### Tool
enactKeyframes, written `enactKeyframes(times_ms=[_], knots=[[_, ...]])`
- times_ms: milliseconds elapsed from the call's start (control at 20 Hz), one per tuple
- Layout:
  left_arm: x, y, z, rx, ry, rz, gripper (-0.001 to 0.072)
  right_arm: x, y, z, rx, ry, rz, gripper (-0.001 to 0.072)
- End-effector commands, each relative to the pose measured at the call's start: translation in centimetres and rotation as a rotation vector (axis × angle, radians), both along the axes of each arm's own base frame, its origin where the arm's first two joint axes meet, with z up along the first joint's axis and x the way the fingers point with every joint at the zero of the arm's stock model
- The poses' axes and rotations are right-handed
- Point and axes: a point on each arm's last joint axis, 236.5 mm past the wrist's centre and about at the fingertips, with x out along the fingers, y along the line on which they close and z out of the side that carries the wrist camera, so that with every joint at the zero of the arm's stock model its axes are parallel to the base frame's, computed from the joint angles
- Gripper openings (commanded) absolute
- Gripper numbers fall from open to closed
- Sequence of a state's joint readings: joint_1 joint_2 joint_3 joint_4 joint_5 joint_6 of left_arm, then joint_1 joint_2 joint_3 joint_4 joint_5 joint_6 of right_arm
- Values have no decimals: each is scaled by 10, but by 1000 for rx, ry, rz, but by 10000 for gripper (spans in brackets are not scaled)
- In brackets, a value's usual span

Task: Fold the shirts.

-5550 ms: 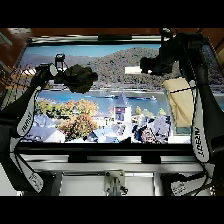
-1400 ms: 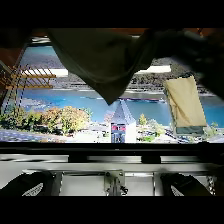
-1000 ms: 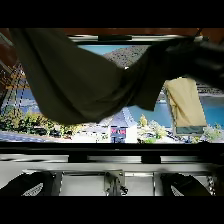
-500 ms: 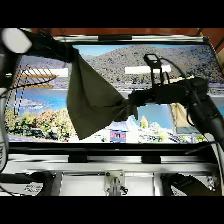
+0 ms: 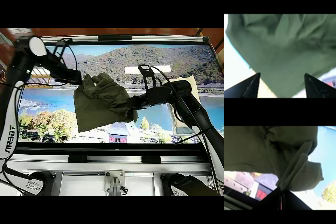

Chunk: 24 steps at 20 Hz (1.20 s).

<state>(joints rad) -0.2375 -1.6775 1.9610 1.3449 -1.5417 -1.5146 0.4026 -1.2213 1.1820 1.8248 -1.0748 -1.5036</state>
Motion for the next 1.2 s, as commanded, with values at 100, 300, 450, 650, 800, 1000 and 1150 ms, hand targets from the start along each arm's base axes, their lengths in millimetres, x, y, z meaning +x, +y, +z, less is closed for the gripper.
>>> enactKeyframes(times_ms=[100,300,450,650,800,1000,1150], knots=[[-74,36,2,-117,231,48,652,-12,-4,-8,-26,57,12,58],[-147,47,-78,-160,336,180,652,-12,-5,-8,-27,55,12,59],[-174,38,-111,-328,371,325,683,-11,-6,-8,-36,52,12,59],[-189,43,-160,-331,401,389,683,-11,-6,-8,-35,53,12,58],[-169,36,-165,-386,341,429,681,-11,-6,-8,-35,52,12,59],[-164,25,-184,-386,365,437,680,-11,-6,-8,-35,53,12,59],[-165,14,-198,-400,404,441,679,-12,-6,-8,-34,54,12,59]])
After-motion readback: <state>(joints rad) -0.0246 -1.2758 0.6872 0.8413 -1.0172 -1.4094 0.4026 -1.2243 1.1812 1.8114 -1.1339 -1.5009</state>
